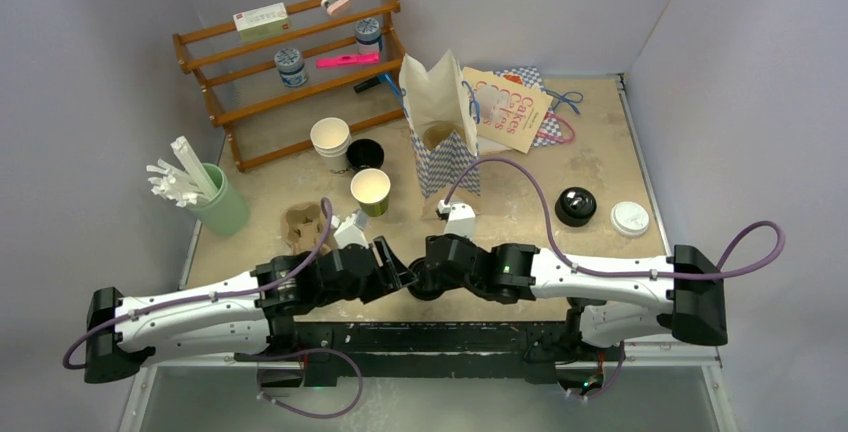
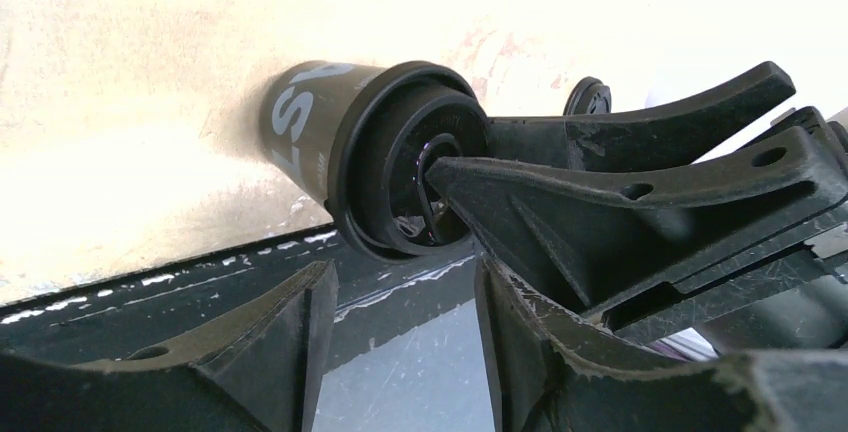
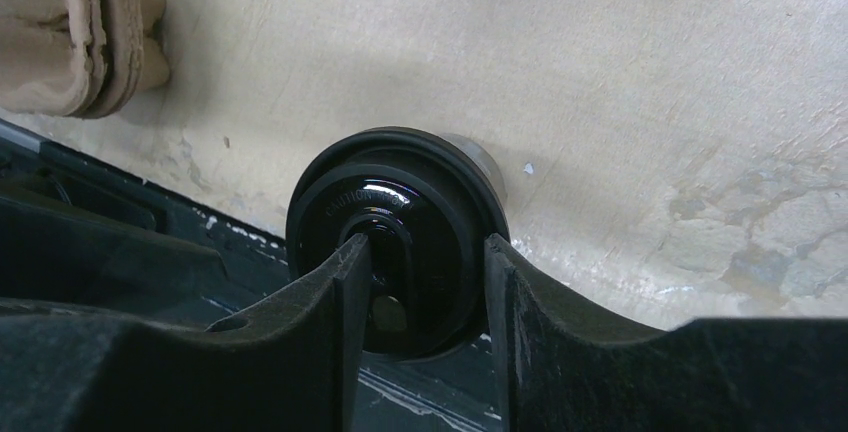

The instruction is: Pack the takeout coffee

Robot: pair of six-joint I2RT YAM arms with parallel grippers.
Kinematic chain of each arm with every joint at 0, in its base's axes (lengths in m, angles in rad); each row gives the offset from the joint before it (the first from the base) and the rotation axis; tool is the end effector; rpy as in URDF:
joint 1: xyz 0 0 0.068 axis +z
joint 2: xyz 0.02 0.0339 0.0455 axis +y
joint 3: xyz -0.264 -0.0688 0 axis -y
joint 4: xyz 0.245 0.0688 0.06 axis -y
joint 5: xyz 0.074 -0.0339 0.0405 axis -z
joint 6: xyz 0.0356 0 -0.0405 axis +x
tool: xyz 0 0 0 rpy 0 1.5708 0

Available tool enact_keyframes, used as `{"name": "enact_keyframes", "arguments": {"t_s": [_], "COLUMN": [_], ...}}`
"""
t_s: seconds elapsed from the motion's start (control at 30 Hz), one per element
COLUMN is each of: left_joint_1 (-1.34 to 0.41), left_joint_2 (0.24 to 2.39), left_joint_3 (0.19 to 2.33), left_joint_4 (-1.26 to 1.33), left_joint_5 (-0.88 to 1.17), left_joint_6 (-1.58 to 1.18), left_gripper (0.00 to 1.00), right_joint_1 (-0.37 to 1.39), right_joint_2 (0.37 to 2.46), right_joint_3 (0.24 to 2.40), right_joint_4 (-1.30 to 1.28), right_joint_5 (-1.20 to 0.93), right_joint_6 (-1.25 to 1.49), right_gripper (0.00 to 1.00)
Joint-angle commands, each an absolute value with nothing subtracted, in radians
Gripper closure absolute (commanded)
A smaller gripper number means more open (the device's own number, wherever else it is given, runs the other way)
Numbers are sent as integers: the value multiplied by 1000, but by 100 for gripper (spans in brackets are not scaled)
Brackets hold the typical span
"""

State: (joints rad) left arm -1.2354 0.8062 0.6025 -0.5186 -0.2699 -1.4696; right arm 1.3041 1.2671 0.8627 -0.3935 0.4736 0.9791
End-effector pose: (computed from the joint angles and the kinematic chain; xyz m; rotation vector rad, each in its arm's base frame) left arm 0.0651 -0.1580 0.2416 -0.4468 2.4783 -1.0345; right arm 0.0852 0.2501 0.2485 -0.1513 2.3386 0.6287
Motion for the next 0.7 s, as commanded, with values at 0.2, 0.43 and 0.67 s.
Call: {"name": "enact_keyframes", "arguments": {"t_s": [0.2,0.43,0.67], "left_joint_1": [-1121,-961,-905], "left_joint_2": [767,831,896], "left_joint_3": [622,639,648], "left_joint_4": [-569,-521,-452], "left_joint_5": [-258,-112,-31], "left_joint_6": [-1365,-1222,-1134], "left_gripper": [52,56,57], "right_joint_1": [1267,1217,1195], "right_joint_2": [1282,1294,1303], "right_joint_3": [944,979,1012], "right_joint_4": [-560,-555,-538], "right_joint_5": [431,401,364], "right_joint_6": [863,794,739], "right_gripper": [49,46,42]}}
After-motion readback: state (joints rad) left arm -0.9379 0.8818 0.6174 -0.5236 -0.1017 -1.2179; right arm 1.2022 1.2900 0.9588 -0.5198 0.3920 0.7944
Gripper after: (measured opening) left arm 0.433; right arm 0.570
